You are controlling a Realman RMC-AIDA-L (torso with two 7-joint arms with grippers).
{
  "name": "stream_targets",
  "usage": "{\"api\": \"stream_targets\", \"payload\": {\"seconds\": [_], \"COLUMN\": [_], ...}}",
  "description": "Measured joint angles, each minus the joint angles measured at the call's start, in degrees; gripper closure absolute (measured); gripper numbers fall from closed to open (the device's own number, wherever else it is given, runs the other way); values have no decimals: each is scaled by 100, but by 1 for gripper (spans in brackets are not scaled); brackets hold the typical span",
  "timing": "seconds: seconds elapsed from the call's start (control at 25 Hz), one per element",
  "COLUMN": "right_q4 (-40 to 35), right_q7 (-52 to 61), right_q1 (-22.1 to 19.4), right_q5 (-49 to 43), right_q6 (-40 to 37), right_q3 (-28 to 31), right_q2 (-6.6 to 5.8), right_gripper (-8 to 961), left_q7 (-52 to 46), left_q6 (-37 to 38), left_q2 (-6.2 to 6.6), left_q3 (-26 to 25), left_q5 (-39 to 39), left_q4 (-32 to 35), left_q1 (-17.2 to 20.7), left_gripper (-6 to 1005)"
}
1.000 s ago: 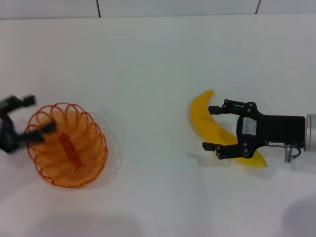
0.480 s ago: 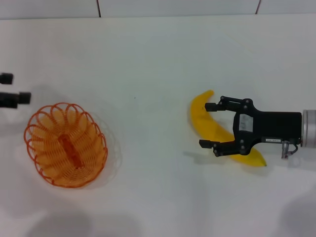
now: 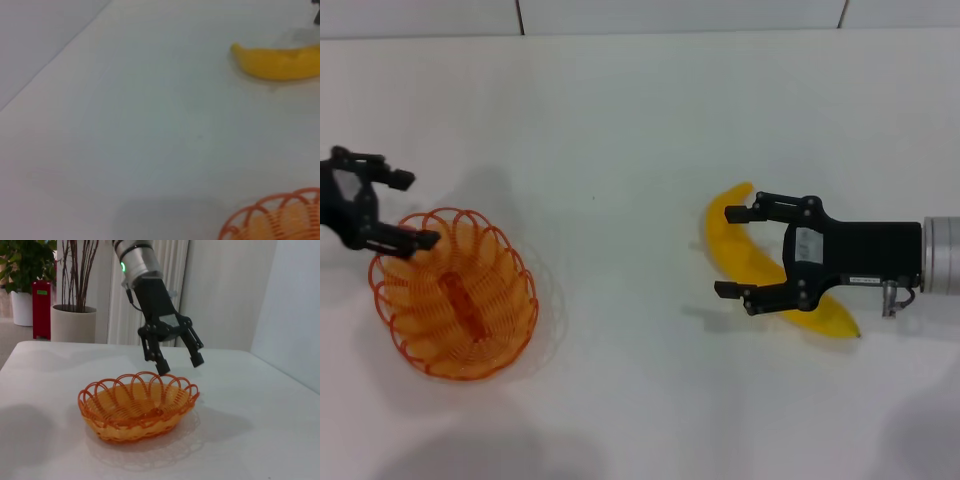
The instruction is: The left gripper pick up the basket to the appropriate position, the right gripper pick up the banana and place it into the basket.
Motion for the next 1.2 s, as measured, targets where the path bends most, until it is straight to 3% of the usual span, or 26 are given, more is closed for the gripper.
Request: {"api": "stream_targets", "payload": {"seconds": [0.4, 1.0, 1.2], "right_q4": [7, 4, 4], "right_q7": [27, 66, 66], "right_q1": [43, 52, 49], "right_q5": [-2, 0, 0], "right_q6": [10, 14, 14], "right_q3": [0, 0, 0], "right_q2": [11, 14, 14], "right_gripper": [64, 64, 64], "left_q7": [-183, -584, -661], "left_q6": [-821, -1049, -1075], "left_q2": [-262, -281, -276], "left_q3": [744, 825, 829], "left_q5": [287, 425, 474], "left_q4": [-367, -357, -351], "left_q1": [-253, -263, -288], "left_gripper": [181, 202, 311]}}
